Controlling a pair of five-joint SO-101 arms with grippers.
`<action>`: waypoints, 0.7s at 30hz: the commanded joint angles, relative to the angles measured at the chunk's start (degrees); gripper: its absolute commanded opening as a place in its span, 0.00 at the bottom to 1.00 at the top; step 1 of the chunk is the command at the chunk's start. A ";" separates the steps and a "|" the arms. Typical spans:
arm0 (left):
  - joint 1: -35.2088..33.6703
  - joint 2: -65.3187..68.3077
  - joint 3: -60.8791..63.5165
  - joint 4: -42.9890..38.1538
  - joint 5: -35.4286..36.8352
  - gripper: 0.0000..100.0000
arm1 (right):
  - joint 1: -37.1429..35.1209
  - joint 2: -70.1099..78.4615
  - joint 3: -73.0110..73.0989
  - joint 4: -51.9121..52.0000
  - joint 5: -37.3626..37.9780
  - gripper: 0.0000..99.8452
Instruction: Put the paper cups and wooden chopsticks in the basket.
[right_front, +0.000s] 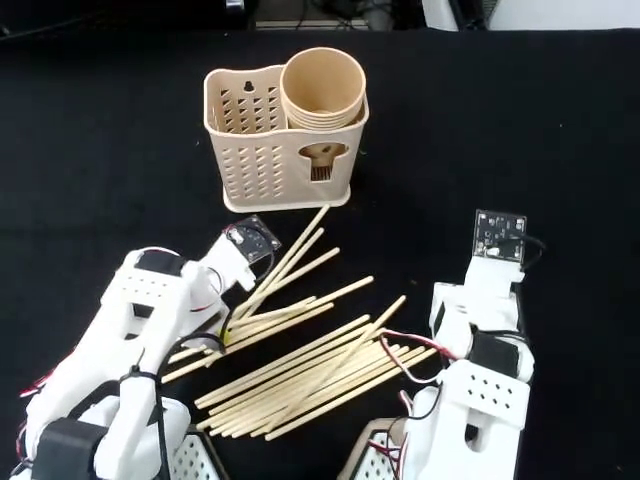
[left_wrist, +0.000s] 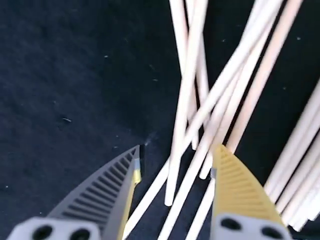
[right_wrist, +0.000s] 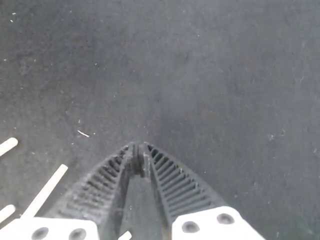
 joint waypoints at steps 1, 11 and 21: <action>-1.10 -1.05 0.92 -4.22 -0.26 0.23 | 0.53 -0.84 -0.22 -1.14 0.09 0.02; -1.63 -0.97 3.03 -2.99 -0.26 0.23 | 0.53 -0.84 -0.22 -1.14 0.09 0.02; -1.54 -1.58 2.95 -0.53 -0.26 0.06 | 0.53 -0.84 -0.22 -1.14 0.09 0.02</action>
